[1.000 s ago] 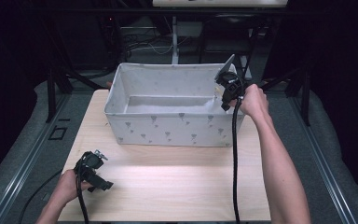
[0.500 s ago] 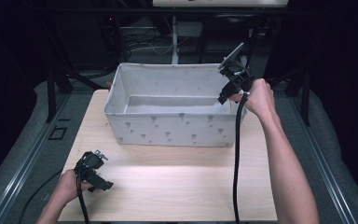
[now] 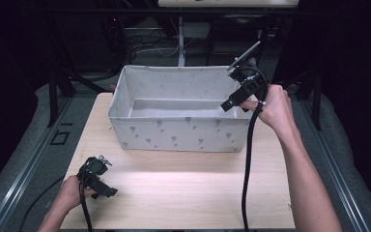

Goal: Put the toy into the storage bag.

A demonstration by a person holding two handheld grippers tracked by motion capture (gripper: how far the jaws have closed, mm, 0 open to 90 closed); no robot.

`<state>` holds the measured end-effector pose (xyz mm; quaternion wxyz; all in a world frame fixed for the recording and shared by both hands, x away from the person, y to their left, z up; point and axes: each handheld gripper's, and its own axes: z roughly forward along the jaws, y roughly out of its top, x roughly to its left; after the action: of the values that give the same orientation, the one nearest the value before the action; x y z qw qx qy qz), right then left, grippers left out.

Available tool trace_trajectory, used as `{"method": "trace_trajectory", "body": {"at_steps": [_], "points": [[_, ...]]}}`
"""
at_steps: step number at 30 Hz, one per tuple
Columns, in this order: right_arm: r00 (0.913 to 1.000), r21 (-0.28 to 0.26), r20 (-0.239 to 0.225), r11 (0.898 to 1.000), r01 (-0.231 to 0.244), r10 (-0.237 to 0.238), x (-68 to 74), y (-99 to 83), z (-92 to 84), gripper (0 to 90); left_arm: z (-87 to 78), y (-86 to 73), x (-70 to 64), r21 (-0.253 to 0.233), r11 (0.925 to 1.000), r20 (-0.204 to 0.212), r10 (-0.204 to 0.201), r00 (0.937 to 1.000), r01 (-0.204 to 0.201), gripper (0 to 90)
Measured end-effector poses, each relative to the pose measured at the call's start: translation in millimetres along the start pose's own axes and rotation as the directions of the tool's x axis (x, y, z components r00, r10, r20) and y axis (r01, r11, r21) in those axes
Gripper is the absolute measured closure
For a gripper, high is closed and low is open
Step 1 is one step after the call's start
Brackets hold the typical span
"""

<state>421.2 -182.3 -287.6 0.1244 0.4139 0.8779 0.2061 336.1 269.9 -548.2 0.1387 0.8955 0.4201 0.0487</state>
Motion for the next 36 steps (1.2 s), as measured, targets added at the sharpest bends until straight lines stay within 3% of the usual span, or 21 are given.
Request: {"method": "trace_trajectory", "body": {"at_steps": [5,10,16,26,33,36], "points": [[0.9989,-0.027,-0.033,0.999,0.033,-0.034,18.6,-12.5,2.2,11.2,-0.3,-0.1,0.0,0.0,1.0,-0.003,0.0,1.0,0.0,0.2],[0.9961,-0.032,-0.073,0.998,0.046,-0.049,31.1,-30.2,17.2,10.3,-0.2,-0.1,-0.1,0.001,1.0,-0.003,0.001,1.0,-0.001,0.2],[0.9935,-0.007,-0.095,0.998,0.063,-0.063,38.7,-48.8,38.2,9.3,-0.2,0.0,0.0,0.0,1.0,-0.004,0.0,1.0,0.0,0.2],[0.9889,-0.018,-0.133,0.998,0.064,-0.066,57.3,-89.1,73.7,8.4,-0.2,0.1,-0.4,0.002,1.0,-0.007,0.005,1.0,-0.005,0.2],[0.9863,-0.019,-0.161,0.999,0.033,-0.035,66.0,-116.7,102.0,8.2,0.4,0.2,-0.5,0.002,1.0,-0.006,0.007,1.0,-0.007,0.2],[0.9874,0.019,-0.148,0.998,0.06,-0.056,68.6,-120.7,108.3,8.1,0.9,0.6,-1.3,0.0,1.0,-0.005,0.007,1.0,-0.007,0.2]]}}
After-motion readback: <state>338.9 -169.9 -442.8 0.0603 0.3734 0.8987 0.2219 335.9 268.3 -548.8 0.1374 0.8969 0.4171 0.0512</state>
